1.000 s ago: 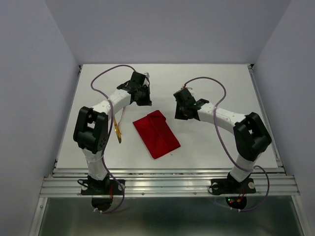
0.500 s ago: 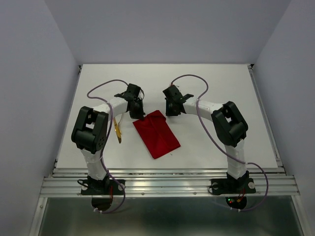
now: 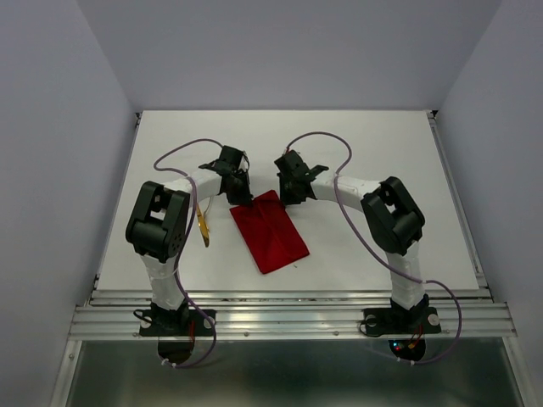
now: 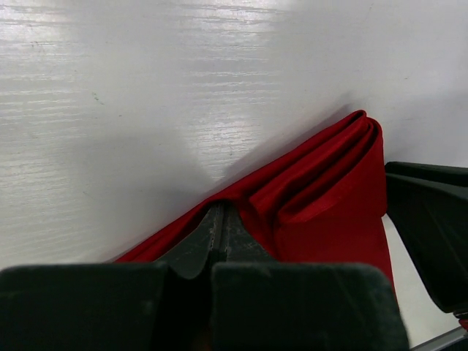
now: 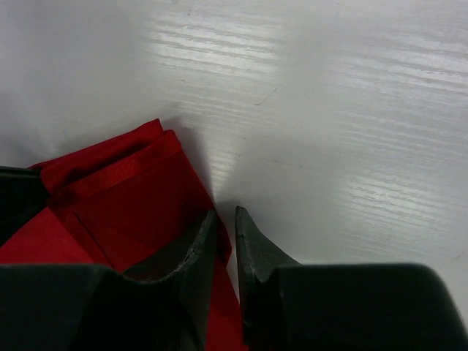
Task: Fold the napkin into a case and place the utensils inside
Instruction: Smooth out the 2/3-rectangle-folded napkin at the center of the board.
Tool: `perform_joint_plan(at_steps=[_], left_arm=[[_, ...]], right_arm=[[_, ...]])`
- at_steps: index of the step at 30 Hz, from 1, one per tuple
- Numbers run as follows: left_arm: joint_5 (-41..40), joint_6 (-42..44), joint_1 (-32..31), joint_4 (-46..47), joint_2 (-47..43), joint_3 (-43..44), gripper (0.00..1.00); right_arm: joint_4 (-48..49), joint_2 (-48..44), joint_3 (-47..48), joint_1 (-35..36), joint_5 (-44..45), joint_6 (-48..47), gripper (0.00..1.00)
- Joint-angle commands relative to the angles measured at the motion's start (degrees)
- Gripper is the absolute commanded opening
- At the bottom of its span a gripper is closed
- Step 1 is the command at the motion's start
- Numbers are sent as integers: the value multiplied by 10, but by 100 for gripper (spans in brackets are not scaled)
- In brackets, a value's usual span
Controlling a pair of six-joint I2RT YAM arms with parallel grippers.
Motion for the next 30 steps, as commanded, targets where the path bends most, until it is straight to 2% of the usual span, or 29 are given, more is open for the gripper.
perform_joint_plan(at_steps=[1, 19, 30], left_arm=[[11, 0, -1, 12, -1, -12, 0], [24, -1, -1, 26, -7, -25, 0], [30, -2, -1, 28, -10, -27, 0]], right_arm=[[7, 0, 27, 9, -1, -2, 23], [-1, -37, 41, 15, 39, 7, 22], [-10, -7, 79, 25, 33, 7, 22]])
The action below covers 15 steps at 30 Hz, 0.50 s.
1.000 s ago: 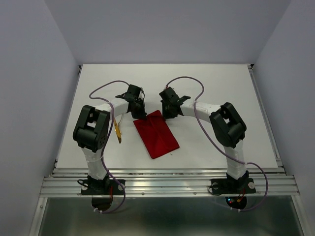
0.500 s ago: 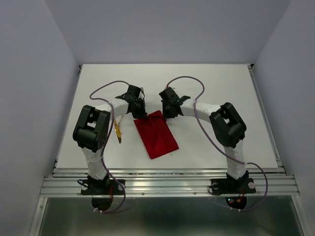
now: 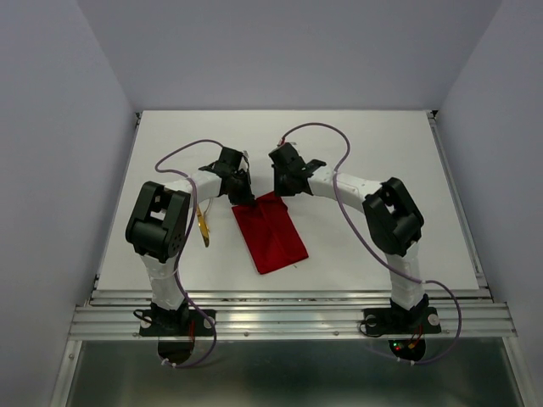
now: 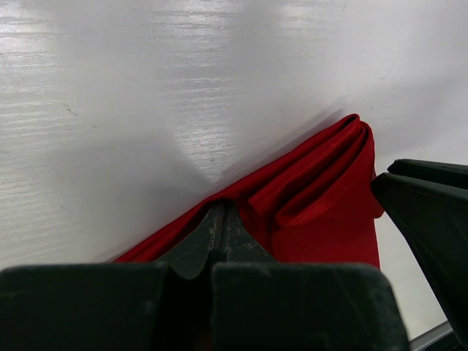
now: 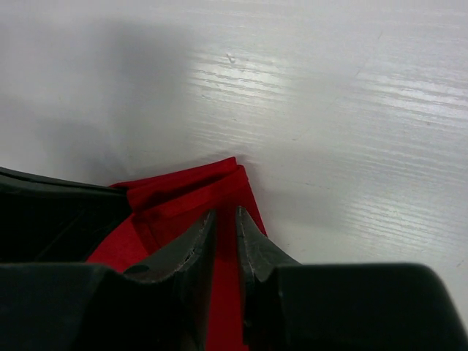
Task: Fold the napkin into a case and place the utensils inside
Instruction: Smooth out the 2/3-rectangle-folded napkin at the center of the board.
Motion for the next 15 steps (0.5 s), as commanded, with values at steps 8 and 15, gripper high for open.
perform_joint_plan(at_steps=[8, 15], left_arm=[[6, 2, -2, -8, -7, -9, 0], [9, 3, -1, -8, -5, -6, 0]], right_arm=[[-7, 22, 56, 15, -6, 2, 22], [-8, 47, 80, 26, -17, 5, 22]])
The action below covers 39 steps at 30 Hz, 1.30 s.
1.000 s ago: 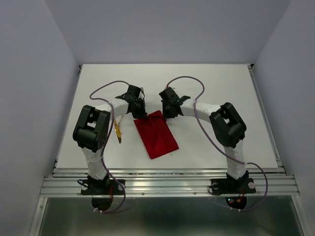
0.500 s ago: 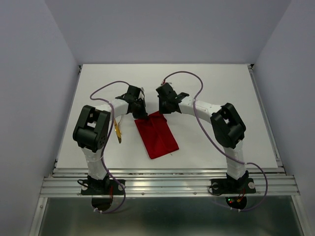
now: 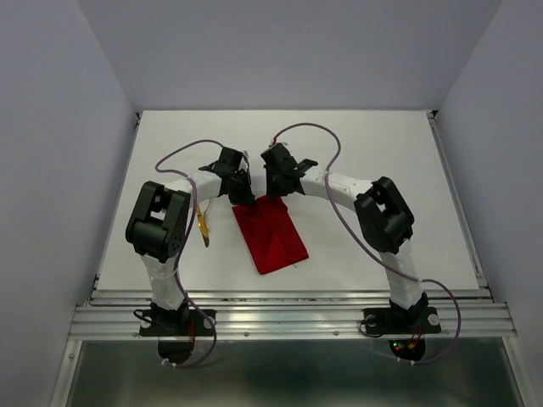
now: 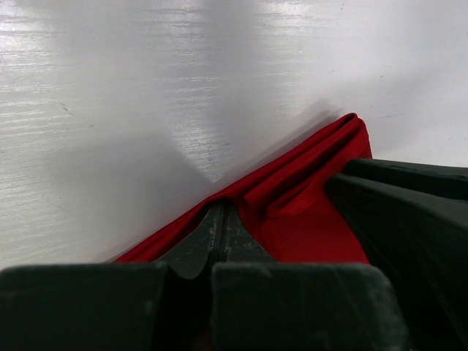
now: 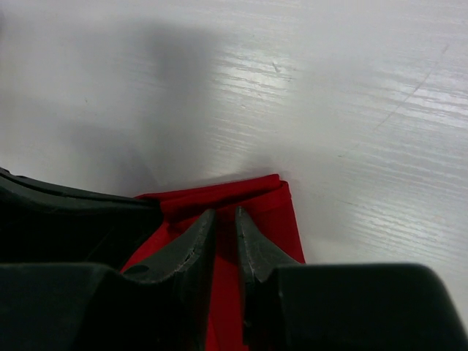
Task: Fold the napkin into a case and place the utensils inside
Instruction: Smooth out the 2/3-rectangle-folded napkin at the center of the board, then pick up the 2/3-rectangle-folded napkin from the center of the board.
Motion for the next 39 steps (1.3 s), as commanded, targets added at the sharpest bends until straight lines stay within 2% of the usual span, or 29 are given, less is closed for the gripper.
perform_joint_plan(at_steps=[1, 16, 24, 33, 37, 39], left_arm=[[6, 3, -1, -8, -5, -6, 0], [10, 4, -1, -6, -6, -6, 0], [8, 9, -1, -23, -20, 9, 0], [-31, 19, -1, -86, -99, 50, 0], [-27, 15, -1, -95, -126, 39, 1], [-19, 9, -1, -93, -142, 18, 1]], right_arm=[[0, 18, 35, 11, -10, 6, 22], [-2, 47, 45, 21, -17, 12, 22], [-1, 75, 39, 21, 17, 15, 22], [1, 65, -8, 11, 45, 43, 22], [-2, 54, -34, -1, 75, 64, 20], [-38, 53, -40, -7, 114, 101, 20]])
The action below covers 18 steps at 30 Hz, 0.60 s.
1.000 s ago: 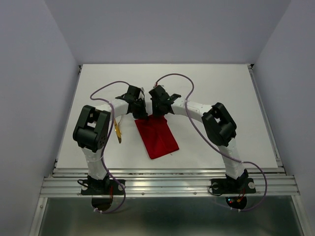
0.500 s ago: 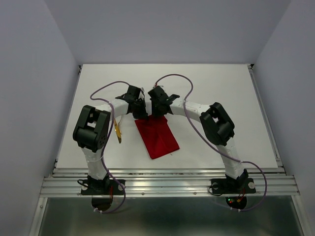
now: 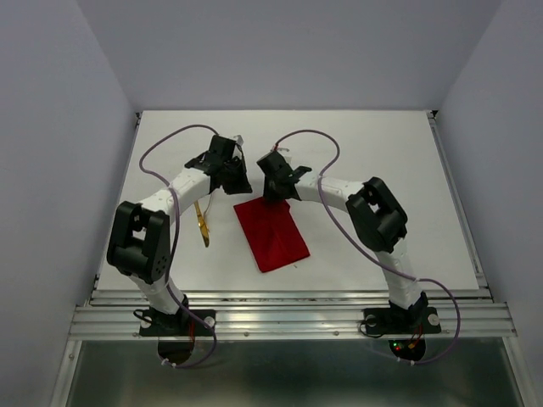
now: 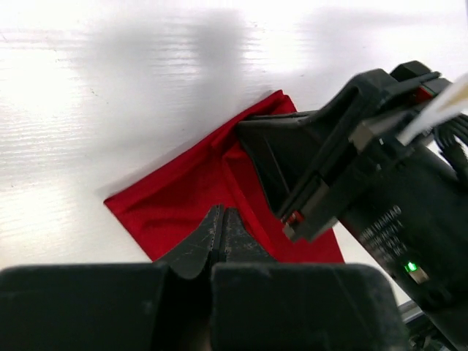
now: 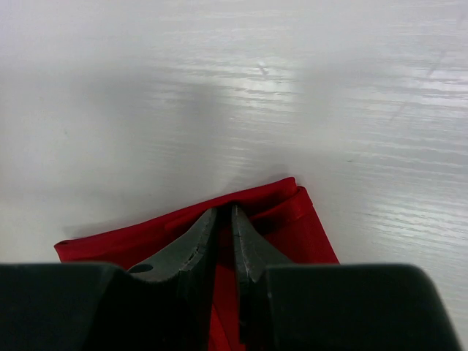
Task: Fold the napkin into a case and place the utensils inside
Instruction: Pick up the 2/3-rectangle-folded napkin from the center of the board.
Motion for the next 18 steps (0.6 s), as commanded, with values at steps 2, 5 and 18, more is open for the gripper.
perform_joint_plan(at_steps=[2, 5, 18], left_arm=[[7, -1, -2, -13, -60, -35, 1], [13, -11, -2, -3, -89, -76, 1], [28, -26, -43, 30, -97, -142, 50]], right_arm=[[-96, 6, -54, -36, 96, 64, 19], [-93, -30, -118, -50, 111, 104, 19], [-59, -197, -294, -50, 79, 204, 24]])
